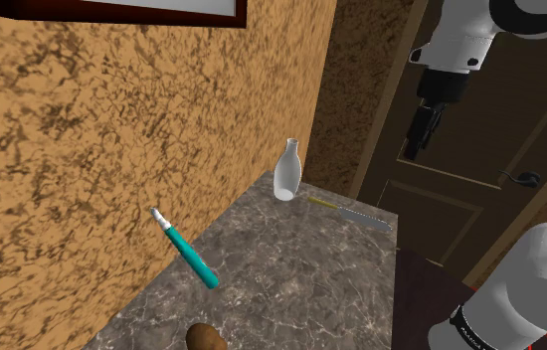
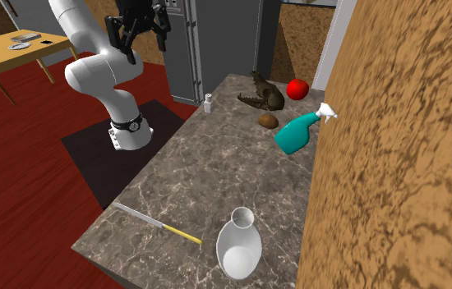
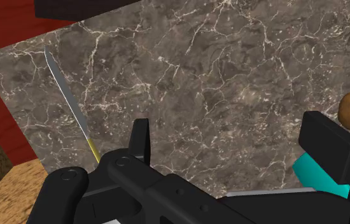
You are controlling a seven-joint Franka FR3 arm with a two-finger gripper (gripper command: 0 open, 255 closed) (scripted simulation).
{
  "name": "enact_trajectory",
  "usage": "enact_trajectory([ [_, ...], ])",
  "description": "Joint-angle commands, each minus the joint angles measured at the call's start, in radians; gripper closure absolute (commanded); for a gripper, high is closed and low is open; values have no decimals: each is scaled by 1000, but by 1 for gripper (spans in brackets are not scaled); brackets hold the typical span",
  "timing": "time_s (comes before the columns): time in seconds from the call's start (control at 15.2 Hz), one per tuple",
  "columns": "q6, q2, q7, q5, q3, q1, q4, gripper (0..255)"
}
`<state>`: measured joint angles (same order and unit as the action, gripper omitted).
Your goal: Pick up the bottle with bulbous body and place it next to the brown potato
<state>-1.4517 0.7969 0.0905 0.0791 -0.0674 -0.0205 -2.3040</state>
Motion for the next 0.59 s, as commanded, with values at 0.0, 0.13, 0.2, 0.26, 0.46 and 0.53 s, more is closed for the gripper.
enact_trajectory([
  [0.0,0,0,0,0,0,0,0,0],
  [0.13,-60,-58,12,-9,5,-5,5,0],
  [0.2,-89,-89,18,-13,7,-8,9,0],
  [0.26,-117,-120,24,-16,9,-11,15,0],
  [0.46,-197,-216,39,-27,16,-18,40,0],
  [0.53,-222,-249,43,-31,18,-21,52,0],
])
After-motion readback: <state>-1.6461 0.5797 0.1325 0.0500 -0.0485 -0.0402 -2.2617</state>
